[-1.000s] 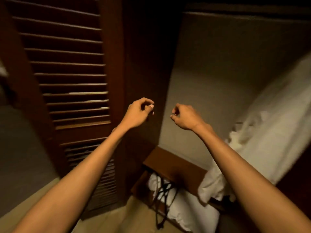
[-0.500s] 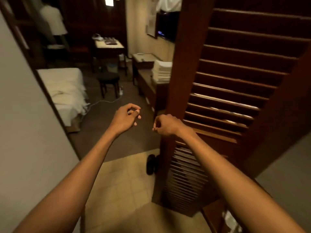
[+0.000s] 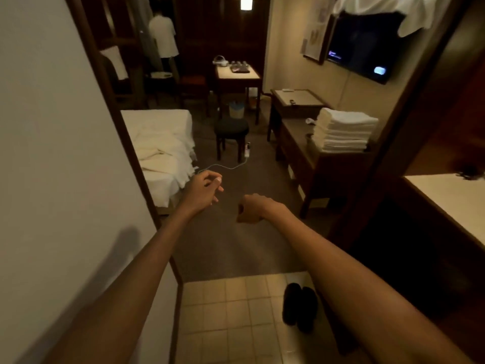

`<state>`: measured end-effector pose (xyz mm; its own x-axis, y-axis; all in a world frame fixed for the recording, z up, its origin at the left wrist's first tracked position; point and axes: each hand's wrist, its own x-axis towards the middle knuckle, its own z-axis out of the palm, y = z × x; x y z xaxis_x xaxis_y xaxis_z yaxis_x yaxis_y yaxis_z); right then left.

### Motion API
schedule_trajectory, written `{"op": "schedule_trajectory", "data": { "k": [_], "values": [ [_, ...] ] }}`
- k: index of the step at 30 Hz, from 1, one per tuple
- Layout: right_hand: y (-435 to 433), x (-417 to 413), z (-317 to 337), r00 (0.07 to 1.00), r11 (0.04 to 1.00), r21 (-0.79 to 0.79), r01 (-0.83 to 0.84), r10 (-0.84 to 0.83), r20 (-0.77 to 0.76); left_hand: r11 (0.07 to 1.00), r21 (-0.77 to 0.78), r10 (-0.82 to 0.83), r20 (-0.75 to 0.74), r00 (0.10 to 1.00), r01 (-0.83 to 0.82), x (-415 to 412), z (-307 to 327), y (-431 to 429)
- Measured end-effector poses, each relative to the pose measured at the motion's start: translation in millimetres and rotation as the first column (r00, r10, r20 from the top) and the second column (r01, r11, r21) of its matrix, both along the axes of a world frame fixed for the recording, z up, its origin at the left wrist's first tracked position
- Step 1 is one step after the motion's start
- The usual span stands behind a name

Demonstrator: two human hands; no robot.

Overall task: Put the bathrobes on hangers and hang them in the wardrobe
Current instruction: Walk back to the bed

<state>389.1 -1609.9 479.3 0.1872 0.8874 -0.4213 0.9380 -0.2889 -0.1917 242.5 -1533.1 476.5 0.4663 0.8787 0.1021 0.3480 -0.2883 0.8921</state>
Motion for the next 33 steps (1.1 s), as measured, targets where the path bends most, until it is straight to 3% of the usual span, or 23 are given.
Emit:
{"op": "schedule_trajectory", "data": {
  "k": [10,19,27,33],
  "values": [
    [234,100,-44,0.991,0.99,-0.088,-0.112,0.104,-0.088,0.98,-0.091,0.176,-0.025,0.984,-0.178,67,-36,204],
    [436,145,-49,0.97,0.966,0.14,-0.219,0.232,-0.077,0.944,-0.097,0.31,-0.06,0.949,-0.315,97,-61,374],
    [643,166,-59,0.907,0.928,0.187,-0.321,0.358,-0.222,0.904,-0.139,0.398,-0.065,0.915,-0.403,106,-83,571],
    [807,173,-54,0.889,0.916,0.189,-0.354,0.392,-0.237,0.878,-0.154,0.442,-0.104,0.891,-0.454,122,-69,721]
  ]
}}
